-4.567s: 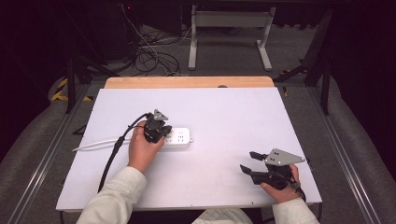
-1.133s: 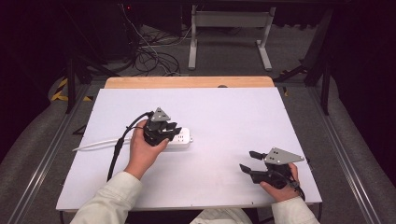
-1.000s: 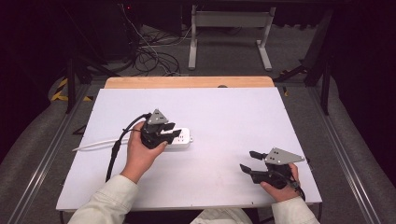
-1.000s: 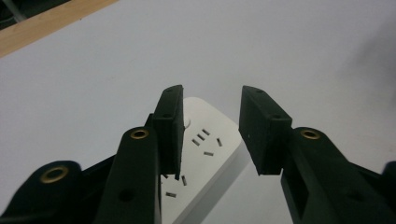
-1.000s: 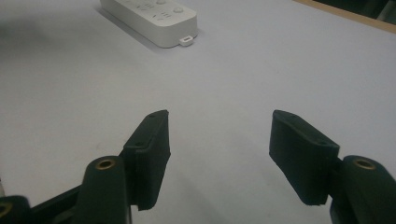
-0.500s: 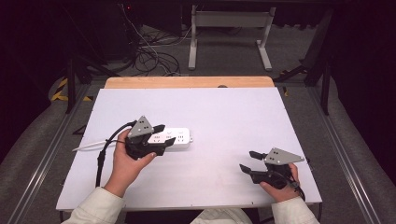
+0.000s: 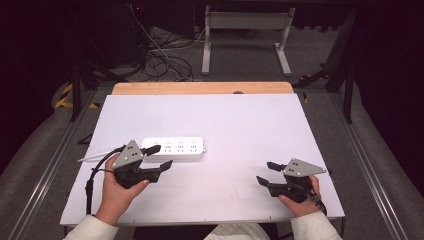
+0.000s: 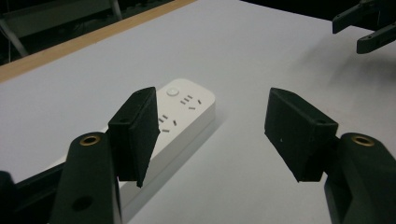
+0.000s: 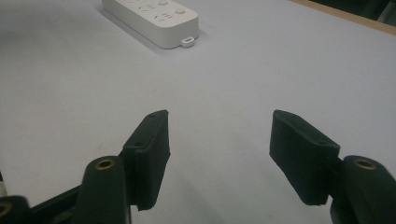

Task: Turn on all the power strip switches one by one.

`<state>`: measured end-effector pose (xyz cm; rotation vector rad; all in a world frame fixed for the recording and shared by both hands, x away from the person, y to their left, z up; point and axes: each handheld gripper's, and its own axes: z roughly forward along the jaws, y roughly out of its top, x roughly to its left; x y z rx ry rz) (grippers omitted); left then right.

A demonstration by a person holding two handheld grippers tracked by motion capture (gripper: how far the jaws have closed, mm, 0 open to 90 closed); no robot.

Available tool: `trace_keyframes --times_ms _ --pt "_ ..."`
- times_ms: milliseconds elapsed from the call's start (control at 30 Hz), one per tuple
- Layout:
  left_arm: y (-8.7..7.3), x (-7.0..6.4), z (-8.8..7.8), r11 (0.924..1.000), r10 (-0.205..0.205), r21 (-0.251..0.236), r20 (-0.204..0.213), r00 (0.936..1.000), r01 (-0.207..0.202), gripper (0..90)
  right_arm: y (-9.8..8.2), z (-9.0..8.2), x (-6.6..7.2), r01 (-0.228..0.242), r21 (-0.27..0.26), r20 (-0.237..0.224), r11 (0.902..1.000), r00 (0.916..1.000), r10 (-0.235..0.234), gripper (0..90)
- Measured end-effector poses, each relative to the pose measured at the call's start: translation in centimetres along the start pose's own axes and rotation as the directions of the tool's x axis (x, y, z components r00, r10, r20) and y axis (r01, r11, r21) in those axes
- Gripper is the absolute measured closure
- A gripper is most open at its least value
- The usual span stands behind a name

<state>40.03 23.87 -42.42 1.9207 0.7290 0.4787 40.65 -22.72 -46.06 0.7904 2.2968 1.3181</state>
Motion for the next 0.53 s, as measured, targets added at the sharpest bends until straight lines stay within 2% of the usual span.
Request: trace_keyframes --times_ms 133,233,333,533 --pt "-1.6 0.6 -0.7 0.9998 -0.020 -0.001 -0.027 0.9994 0.020 34.7 0.0 0.0 0.0 -0.001 -0.002 -0.003 1.0000 1.0000 0.001 38.3" --pt "-3.0 1.1 -1.2 0.9998 -0.017 0.003 -0.063 0.9979 0.017 34.4 0.0 -0.1 0.0 -0.002 -0.006 -0.003 1.0000 1.0000 0.002 38.3" --pt "-4.4 1.5 -1.7 0.9997 -0.021 0.010 -0.078 0.9967 0.021 34.2 0.0 -0.1 0.0 -0.004 -0.006 0.000 1.0000 1.0000 0.004 38.3" --pt "-5.7 1.8 -2.4 0.9997 -0.023 0.010 -0.064 0.9977 0.024 33.7 -0.1 -0.2 -0.1 -0.003 -0.008 0.002 1.0000 1.0000 0.003 38.3"
